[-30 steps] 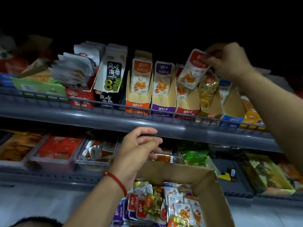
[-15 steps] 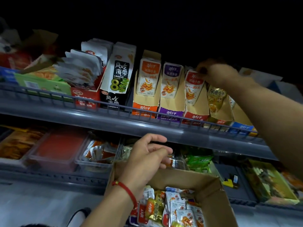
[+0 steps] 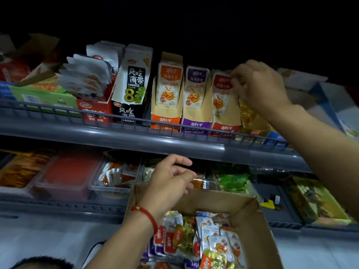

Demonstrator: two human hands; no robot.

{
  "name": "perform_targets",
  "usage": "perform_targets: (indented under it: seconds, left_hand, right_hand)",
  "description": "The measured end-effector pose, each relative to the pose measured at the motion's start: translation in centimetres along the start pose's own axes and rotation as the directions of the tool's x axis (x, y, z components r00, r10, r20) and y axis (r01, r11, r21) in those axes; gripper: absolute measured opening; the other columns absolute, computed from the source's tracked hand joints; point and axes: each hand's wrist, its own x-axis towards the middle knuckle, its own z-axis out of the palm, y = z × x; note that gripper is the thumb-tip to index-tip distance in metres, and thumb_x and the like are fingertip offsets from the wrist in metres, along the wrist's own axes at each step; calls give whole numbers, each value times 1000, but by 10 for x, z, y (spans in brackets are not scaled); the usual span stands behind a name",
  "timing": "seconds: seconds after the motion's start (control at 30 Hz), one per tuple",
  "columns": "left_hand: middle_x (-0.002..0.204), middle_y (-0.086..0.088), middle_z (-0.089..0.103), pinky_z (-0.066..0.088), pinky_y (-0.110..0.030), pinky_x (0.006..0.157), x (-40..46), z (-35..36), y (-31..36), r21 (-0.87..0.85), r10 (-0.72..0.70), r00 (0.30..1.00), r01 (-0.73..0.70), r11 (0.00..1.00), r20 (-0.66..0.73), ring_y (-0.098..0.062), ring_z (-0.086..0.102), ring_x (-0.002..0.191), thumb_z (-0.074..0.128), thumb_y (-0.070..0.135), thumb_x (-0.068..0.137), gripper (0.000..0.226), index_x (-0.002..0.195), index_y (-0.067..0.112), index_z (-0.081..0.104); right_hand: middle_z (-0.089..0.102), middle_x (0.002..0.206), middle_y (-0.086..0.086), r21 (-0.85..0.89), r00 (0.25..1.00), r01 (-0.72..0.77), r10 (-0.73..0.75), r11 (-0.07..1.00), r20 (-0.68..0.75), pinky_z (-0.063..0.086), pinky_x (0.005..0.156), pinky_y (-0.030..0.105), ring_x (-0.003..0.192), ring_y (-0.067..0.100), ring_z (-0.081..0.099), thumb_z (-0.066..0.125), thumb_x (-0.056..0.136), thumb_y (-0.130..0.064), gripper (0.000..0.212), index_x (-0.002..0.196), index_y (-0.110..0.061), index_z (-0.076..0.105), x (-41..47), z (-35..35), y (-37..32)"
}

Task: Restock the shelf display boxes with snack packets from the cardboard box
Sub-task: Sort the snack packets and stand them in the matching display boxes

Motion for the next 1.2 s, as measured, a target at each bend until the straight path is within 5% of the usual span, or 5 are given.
perform_targets:
  seconds: [0.3, 0.57, 0.87, 1.07, 1.2]
  left_hand:
    - [98, -8, 67, 52, -27, 68, 5, 36, -63, 435, -154, 976, 73, 898, 155, -14, 60, 80, 61, 6, 93, 15, 103, 18, 64]
    - [95, 5, 65, 46, -21, 76, 5, 69, -150, 821, -411, 841, -65, 567, 351, -21, 65, 99, 64, 13, 88, 18, 103, 20, 71]
    - [136, -11, 48, 52, -39, 87, 14, 112, -190, 803, -315, 752, -594, 56, 578, -32, 56, 116, 77, 27, 81, 72, 143, 22, 40]
    - [86, 9, 57, 37, -17, 62, 24, 111, -171, 796, -243, 799, -412, 444, 549, -14, 56, 84, 80, 20, 82, 22, 92, 20, 61]
    - [89, 4, 63, 54, -28, 75, 25, 89, -125, 710, -244, 808, -275, 649, 536, -12, 60, 81, 77, 15, 86, 19, 92, 27, 63]
  right_hand:
    - [64, 90, 3, 223, 891, 286, -344, 932, 297, 51, 67, 34, 76, 22, 62, 70, 84, -17, 19, 102, -15, 67, -193, -20, -56]
    - [72, 104, -3, 299, 439, -102, -227, 949, 869, 56, 83, 39, 96, 18, 67, 62, 94, -43, 30, 121, -30, 67, -254, -1, -42]
    - [66, 111, -9, 441, 447, -290, -287, 849, 847, 46, 80, 29, 93, 10, 55, 72, 93, -36, 53, 142, -28, 53, -243, -3, -36]
    - [69, 108, -7, 471, 422, -285, -331, 835, 844, 46, 82, 30, 95, 12, 57, 73, 92, -35, 55, 143, -26, 54, -245, -8, -39]
    - [68, 113, -5, 471, 329, -340, -366, 814, 871, 48, 87, 33, 98, 14, 58, 76, 90, -37, 63, 146, -27, 49, -248, -7, -43]
